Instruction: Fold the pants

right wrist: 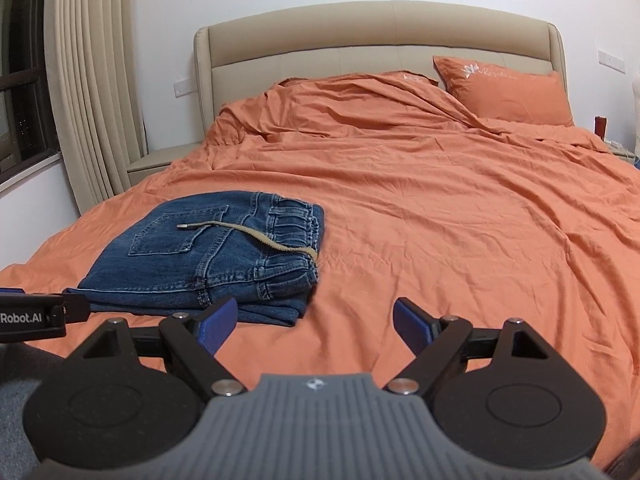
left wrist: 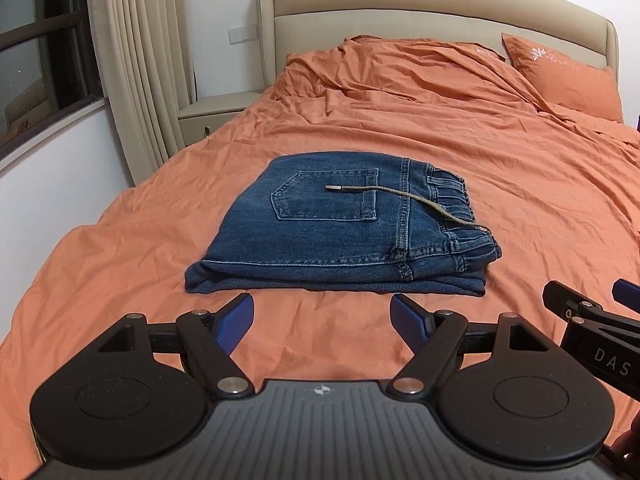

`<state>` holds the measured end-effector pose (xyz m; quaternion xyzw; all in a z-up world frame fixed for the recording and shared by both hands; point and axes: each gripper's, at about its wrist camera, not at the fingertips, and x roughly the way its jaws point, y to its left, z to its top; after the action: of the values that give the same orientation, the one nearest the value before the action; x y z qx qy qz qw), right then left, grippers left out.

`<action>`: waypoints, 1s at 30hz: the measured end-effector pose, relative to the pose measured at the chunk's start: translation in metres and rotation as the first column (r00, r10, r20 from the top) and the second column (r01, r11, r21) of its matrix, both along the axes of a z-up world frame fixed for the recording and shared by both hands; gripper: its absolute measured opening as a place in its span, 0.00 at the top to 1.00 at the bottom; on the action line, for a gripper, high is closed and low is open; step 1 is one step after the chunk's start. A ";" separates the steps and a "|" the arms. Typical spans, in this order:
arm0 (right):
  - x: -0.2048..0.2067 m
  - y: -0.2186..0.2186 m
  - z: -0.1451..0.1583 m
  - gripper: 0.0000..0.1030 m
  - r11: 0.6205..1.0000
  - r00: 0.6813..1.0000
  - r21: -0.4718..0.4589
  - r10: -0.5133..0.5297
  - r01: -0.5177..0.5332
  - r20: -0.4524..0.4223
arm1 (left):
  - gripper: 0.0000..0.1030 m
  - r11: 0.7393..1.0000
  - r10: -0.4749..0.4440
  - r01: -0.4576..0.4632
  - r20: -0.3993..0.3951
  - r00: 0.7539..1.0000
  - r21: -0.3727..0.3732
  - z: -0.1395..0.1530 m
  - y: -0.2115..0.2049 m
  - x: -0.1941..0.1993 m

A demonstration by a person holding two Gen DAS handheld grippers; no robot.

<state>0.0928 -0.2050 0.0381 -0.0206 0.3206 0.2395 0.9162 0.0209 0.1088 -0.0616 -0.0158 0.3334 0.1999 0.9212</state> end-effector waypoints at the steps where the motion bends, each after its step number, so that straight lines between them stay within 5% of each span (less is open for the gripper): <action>1: -0.001 0.000 0.000 0.21 1.000 1.000 0.001 0.002 -0.002 0.003 | 0.12 1.000 0.001 -0.001 0.000 1.000 0.001 0.000 0.000 0.000; 30: -0.003 0.000 0.001 0.21 1.000 1.000 0.002 0.013 -0.013 0.010 | 0.12 1.000 -0.008 0.008 -0.003 1.000 0.004 0.000 0.002 0.000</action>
<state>0.0893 -0.2051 0.0390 -0.0230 0.3155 0.2456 0.9163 0.0210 0.1106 -0.0616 -0.0122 0.3347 0.1968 0.9215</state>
